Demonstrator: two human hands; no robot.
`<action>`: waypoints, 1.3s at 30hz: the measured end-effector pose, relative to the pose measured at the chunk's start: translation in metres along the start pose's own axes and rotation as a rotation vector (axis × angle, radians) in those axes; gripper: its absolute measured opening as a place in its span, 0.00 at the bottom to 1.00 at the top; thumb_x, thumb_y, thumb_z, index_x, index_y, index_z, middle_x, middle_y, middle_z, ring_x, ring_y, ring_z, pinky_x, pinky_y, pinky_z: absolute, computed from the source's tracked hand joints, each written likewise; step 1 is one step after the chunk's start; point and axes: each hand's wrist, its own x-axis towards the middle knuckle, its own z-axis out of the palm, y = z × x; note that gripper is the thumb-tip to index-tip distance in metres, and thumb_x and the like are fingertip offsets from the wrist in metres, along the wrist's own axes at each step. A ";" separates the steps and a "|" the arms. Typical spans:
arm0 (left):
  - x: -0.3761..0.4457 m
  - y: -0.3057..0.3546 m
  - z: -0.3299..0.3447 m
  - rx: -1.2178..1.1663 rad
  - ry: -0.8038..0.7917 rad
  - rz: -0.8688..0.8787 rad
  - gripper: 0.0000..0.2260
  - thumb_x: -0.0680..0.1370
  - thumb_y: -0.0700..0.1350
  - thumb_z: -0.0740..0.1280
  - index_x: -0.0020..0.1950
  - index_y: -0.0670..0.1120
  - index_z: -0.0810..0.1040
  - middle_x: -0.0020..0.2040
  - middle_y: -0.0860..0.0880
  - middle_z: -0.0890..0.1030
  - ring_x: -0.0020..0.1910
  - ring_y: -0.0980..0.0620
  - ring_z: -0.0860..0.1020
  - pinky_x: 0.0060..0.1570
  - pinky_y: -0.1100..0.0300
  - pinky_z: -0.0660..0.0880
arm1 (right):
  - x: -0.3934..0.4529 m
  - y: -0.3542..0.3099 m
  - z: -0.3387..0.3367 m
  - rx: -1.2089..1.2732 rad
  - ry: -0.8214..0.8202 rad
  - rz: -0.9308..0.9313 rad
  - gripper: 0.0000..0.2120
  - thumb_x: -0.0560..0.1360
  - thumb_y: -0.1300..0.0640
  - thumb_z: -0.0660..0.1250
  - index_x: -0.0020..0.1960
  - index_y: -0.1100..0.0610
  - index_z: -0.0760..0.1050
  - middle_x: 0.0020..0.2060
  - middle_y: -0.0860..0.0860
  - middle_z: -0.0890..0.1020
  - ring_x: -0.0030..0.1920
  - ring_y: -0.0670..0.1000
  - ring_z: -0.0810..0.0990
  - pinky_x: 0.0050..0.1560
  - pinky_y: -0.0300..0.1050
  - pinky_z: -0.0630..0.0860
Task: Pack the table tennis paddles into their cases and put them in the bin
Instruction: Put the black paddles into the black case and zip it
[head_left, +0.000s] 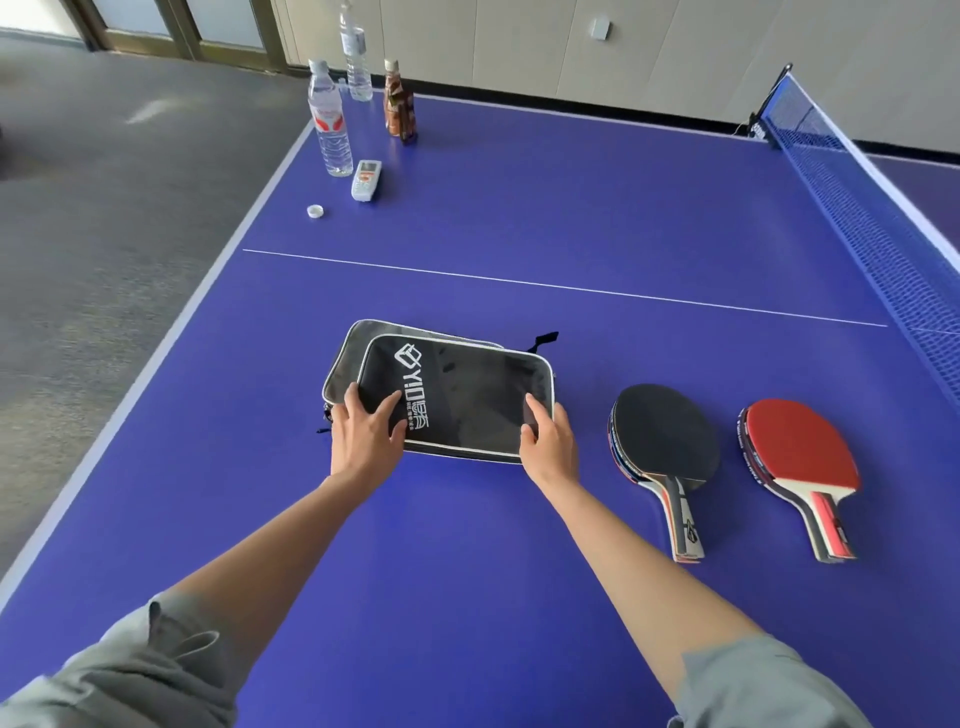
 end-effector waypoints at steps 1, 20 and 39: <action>-0.014 0.001 0.001 -0.001 0.006 -0.010 0.20 0.79 0.50 0.62 0.71 0.54 0.68 0.74 0.39 0.56 0.65 0.37 0.62 0.66 0.47 0.64 | -0.009 0.005 -0.002 0.015 0.009 -0.013 0.22 0.80 0.58 0.57 0.73 0.50 0.64 0.67 0.55 0.68 0.64 0.57 0.71 0.57 0.51 0.74; -0.265 0.018 0.077 0.077 -0.045 -0.206 0.23 0.78 0.54 0.62 0.73 0.58 0.64 0.72 0.40 0.57 0.59 0.37 0.67 0.60 0.45 0.67 | -0.213 0.156 -0.020 0.209 -0.058 -0.054 0.21 0.78 0.61 0.61 0.70 0.51 0.68 0.71 0.53 0.64 0.69 0.54 0.63 0.63 0.41 0.64; -0.224 0.075 0.135 0.283 -0.332 0.224 0.33 0.73 0.72 0.48 0.71 0.68 0.33 0.76 0.47 0.31 0.73 0.38 0.29 0.68 0.32 0.35 | -0.139 0.163 -0.045 0.195 -0.164 -0.138 0.18 0.78 0.68 0.58 0.66 0.63 0.71 0.62 0.58 0.78 0.62 0.56 0.75 0.64 0.46 0.70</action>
